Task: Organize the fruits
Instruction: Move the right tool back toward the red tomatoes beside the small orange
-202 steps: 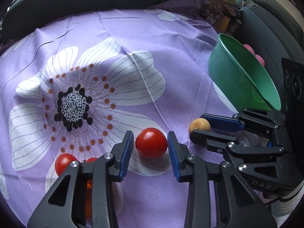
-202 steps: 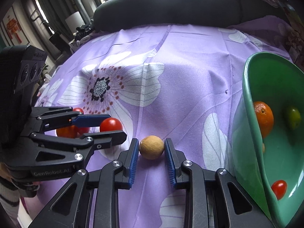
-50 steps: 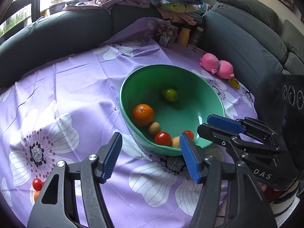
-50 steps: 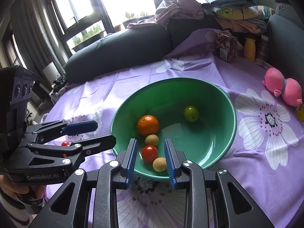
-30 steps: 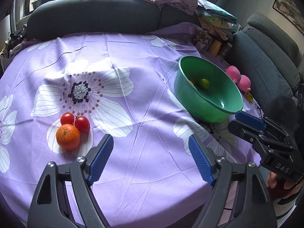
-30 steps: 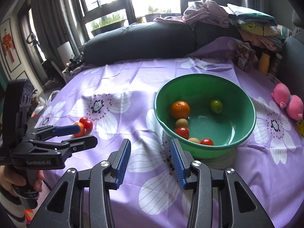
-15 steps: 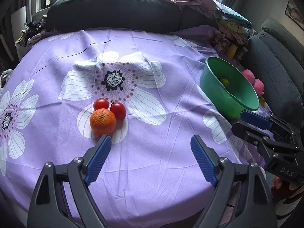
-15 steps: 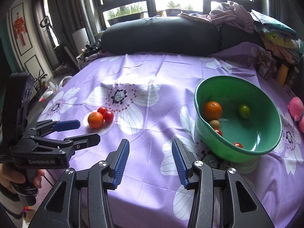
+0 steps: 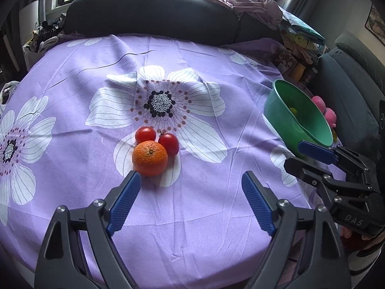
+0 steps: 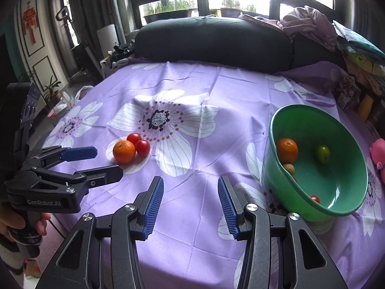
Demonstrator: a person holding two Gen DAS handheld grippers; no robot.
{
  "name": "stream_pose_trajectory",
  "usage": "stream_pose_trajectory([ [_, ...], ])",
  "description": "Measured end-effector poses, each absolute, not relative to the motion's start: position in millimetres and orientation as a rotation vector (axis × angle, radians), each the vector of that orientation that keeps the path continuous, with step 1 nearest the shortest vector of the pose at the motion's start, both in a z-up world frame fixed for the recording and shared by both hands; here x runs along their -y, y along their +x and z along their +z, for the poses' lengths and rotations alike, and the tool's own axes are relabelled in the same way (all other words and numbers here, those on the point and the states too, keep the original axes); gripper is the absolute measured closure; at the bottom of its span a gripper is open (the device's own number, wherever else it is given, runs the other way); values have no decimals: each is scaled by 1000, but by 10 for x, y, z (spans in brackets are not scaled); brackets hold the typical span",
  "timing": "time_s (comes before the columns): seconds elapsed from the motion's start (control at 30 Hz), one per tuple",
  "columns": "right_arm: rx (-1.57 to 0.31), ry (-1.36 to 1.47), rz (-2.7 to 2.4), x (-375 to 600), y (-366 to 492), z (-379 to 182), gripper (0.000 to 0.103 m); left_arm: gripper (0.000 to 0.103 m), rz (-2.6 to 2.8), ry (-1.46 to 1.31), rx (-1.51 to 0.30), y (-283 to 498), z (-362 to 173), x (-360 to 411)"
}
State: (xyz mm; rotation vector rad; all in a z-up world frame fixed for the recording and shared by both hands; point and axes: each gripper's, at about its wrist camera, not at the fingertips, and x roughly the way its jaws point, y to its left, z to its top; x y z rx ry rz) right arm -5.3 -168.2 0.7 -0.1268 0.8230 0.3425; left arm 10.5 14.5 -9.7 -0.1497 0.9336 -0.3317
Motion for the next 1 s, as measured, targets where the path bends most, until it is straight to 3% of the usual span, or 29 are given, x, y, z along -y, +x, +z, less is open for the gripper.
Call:
stream_pose_trajectory([
  [0.7, -928, -24, 476, 1421, 362, -262, 55, 19, -343, -113, -957, 328, -282, -344],
  [1.0, -967, 46, 560, 1248, 529, -337, 55, 28, -370, -106, -966, 422, -308, -394],
])
